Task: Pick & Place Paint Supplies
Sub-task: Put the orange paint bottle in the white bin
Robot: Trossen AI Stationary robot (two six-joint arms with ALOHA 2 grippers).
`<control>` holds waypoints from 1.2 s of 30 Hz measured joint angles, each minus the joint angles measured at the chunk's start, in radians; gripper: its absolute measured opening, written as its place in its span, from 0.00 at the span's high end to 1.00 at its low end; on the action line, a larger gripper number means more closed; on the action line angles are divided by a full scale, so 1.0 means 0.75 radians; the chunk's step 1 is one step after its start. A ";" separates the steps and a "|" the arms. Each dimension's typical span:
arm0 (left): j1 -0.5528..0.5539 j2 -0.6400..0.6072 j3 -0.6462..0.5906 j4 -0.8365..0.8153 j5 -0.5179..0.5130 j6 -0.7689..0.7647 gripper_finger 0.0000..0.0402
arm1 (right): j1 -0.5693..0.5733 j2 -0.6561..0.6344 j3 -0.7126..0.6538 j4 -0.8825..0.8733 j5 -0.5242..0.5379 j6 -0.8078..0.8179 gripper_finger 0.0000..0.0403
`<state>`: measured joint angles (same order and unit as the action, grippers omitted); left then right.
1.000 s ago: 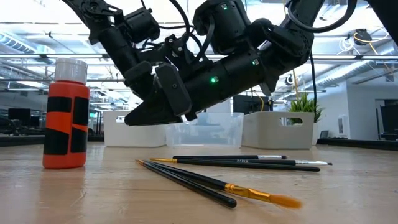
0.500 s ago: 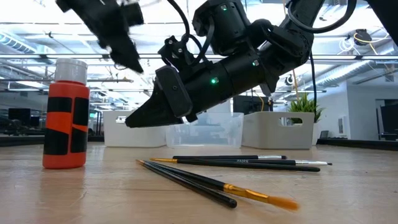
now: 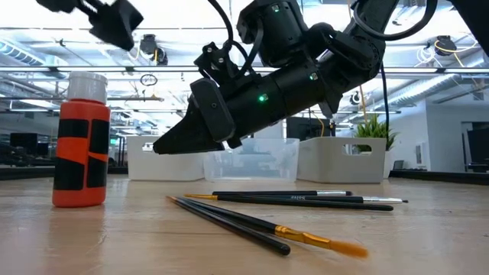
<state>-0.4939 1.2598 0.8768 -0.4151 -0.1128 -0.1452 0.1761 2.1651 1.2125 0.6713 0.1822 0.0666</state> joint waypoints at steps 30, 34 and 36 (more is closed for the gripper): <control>-0.016 0.313 -0.002 0.133 0.012 -0.045 0.47 | 0.000 0.000 -0.001 -0.004 -0.001 0.001 0.58; -0.016 0.313 -0.002 0.133 0.014 -0.045 0.61 | 0.000 0.000 -0.001 -0.004 -0.001 0.001 0.58; -0.016 0.313 -0.002 0.137 0.014 -0.045 0.67 | 0.000 0.000 -0.001 -0.004 -0.001 0.001 0.58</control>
<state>-0.5056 1.4947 0.8753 -0.3124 -0.1020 -0.1791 0.1759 2.1651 1.2121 0.6685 0.1818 0.0669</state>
